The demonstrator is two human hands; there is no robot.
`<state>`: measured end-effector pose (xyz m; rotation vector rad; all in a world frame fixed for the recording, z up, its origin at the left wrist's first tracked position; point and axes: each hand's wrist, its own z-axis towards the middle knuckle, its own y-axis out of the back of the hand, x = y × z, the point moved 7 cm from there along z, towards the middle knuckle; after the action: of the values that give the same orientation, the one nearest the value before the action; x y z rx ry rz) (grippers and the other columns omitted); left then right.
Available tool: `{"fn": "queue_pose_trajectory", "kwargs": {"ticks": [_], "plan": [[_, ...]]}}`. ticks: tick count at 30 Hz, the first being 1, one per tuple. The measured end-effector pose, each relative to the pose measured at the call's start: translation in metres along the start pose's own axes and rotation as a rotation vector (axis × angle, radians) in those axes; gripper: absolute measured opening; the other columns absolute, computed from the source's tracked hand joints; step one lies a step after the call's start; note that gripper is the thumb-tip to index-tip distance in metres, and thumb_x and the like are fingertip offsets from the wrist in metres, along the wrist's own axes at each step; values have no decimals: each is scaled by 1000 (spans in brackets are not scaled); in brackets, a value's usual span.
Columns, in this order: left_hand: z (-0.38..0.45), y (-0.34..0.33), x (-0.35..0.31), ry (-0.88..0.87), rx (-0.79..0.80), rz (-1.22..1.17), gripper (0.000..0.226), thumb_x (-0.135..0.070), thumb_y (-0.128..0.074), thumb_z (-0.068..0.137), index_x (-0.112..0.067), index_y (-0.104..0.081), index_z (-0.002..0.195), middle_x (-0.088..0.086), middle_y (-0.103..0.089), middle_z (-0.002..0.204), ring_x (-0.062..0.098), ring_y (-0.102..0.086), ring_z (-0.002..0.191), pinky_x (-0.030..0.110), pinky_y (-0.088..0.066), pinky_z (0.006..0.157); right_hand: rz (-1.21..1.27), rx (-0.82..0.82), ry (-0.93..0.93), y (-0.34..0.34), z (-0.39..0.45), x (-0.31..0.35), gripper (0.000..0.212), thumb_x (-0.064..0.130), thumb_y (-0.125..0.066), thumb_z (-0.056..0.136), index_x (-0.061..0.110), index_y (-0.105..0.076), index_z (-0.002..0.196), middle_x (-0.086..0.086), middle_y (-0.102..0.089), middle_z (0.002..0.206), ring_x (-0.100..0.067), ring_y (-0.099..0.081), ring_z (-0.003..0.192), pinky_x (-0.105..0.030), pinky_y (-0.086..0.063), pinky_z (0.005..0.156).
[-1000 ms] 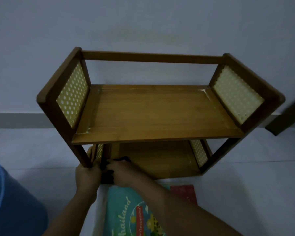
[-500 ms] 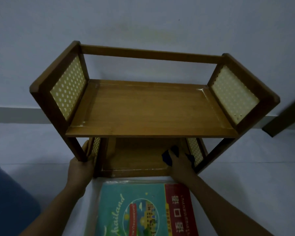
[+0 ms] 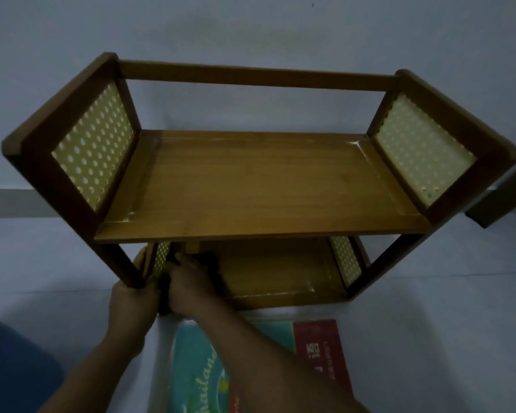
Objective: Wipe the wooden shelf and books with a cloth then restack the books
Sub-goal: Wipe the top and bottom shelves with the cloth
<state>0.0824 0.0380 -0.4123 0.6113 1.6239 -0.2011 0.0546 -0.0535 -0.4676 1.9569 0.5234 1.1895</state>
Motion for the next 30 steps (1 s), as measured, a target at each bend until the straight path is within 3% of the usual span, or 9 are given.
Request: {"fn": "queue_pose_trajectory", "kwargs": {"ticks": [4,7,11,13,16,18,21,23,30], "plan": [[-5,3,4,63,-51,-51,46,-4,-47,94,-22,-49,136,-8,-60,86,12,-56,76,30,-47,63,49,146,172,0,-34,-18,34,5,-59,85,9,-63,119,-11,-49,137,-30,-47,123,-38,-39,100],[-7,2,4,113,-37,-76,49,0,-44,94,-21,-47,138,-5,-60,88,17,-56,76,29,-46,61,240,147,3,44,-75,-87,59,-3,-55,87,19,-46,141,-2,-51,116,-7,-44,101,-26,-45,77],[-9,3,2,146,-40,-91,49,-1,-42,95,-24,-46,138,0,-62,91,19,-56,75,32,-46,65,-125,29,-230,117,-133,-186,42,1,-51,91,14,-57,130,-8,-49,139,-24,-39,135,-17,-31,102],[-10,3,2,153,-50,-94,50,-1,-42,95,-24,-46,138,1,-62,92,20,-55,75,33,-46,66,-107,36,-221,120,-146,-199,42,-9,-47,90,11,-61,125,-7,-45,143,-20,-37,136,-6,-25,96],[-11,3,2,166,-74,-115,51,1,-42,94,-23,-45,139,6,-63,101,21,-56,75,32,-45,63,-215,66,-166,95,-121,-156,28,-2,-50,89,19,-66,85,0,-64,101,-20,-57,95,-20,-39,81],[-11,4,2,162,-88,-109,50,0,-43,94,-23,-46,139,10,-62,106,22,-56,75,32,-45,62,-74,27,12,60,-80,-102,39,-2,-50,88,17,-33,59,-1,-39,64,-17,-40,59,-26,-32,61],[-10,3,3,138,-100,-103,50,1,-46,92,-22,-48,137,9,-62,102,20,-56,74,28,-45,59,-58,133,22,14,-50,-18,8,4,-53,89,3,-61,91,-14,-61,102,-29,-57,91,-35,-48,80],[-9,4,3,128,-106,-95,50,0,-47,92,-21,-49,137,6,-63,97,18,-55,74,29,-44,58,69,141,41,5,-42,0,25,7,-56,89,6,-61,113,-15,-58,122,-37,-54,111,-45,-47,94],[-6,1,0,105,-52,-70,50,-2,-44,95,-23,-43,140,6,-58,111,20,-56,83,31,-47,66,61,-250,-473,96,-136,-193,37,9,-54,87,22,-62,120,-7,-57,131,-28,-52,121,-40,-42,103]]}}
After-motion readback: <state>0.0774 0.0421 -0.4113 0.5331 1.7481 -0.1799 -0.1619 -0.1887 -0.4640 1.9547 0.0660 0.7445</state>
